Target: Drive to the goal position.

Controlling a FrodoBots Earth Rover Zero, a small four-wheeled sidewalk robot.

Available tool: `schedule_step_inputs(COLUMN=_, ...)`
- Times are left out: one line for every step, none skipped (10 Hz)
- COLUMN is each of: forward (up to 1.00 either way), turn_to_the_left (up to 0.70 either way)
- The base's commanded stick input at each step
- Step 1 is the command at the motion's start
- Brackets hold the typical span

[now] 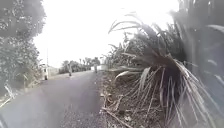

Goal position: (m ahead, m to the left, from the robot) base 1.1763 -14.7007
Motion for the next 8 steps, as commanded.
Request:
schedule_step_inputs(forward=0.00, turn_to_the_left=0.00)
schedule_step_inputs(forward=0.00, turn_to_the_left=0.00)
schedule_step_inputs(forward=0.00, turn_to_the_left=0.00)
schedule_step_inputs(forward=0.00, turn_to_the_left=0.00)
schedule_step_inputs(forward=0.00, turn_to_the_left=0.70)
schedule_step_inputs(forward=0.00, turn_to_the_left=0.70)
schedule_step_inputs(forward=0.00, turn_to_the_left=0.70)
schedule_step_inputs(forward=0.00, turn_to_the_left=0.70)
